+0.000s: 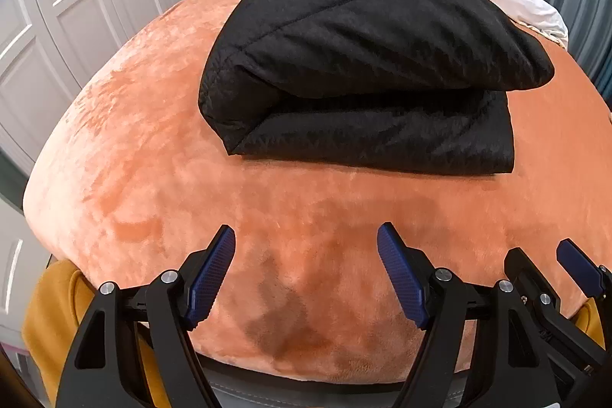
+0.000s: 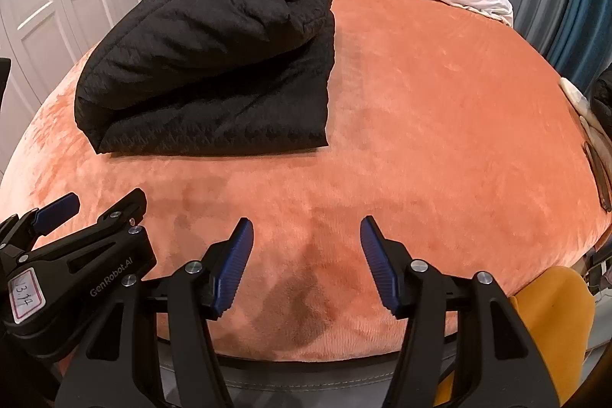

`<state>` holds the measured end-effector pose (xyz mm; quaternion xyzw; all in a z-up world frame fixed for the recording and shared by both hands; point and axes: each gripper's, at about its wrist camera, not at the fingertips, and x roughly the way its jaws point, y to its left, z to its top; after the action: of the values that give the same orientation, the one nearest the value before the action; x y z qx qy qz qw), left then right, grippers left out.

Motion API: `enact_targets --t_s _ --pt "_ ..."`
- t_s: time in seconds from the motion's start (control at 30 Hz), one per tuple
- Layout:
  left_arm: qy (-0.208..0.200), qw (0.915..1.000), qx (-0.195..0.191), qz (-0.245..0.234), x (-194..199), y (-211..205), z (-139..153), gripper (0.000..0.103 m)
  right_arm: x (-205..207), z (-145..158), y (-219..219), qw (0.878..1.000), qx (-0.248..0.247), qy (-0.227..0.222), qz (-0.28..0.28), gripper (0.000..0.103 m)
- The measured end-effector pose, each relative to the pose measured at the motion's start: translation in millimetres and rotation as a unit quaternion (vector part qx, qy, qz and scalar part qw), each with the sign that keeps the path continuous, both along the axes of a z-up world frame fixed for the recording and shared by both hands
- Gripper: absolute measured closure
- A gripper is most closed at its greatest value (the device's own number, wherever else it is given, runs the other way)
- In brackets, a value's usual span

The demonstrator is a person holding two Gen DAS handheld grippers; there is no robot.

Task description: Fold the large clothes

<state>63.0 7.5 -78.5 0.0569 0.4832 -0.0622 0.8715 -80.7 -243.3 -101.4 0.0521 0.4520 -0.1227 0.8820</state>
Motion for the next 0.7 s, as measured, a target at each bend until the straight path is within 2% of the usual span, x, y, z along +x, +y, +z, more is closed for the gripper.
enact_targets --t_s 0.7 --pt "-0.007 1.0000 0.003 0.002 1.0 0.9 7.6 0.029 -1.4 4.0 -0.4 1.000 -0.001 -0.007 0.001 0.047"
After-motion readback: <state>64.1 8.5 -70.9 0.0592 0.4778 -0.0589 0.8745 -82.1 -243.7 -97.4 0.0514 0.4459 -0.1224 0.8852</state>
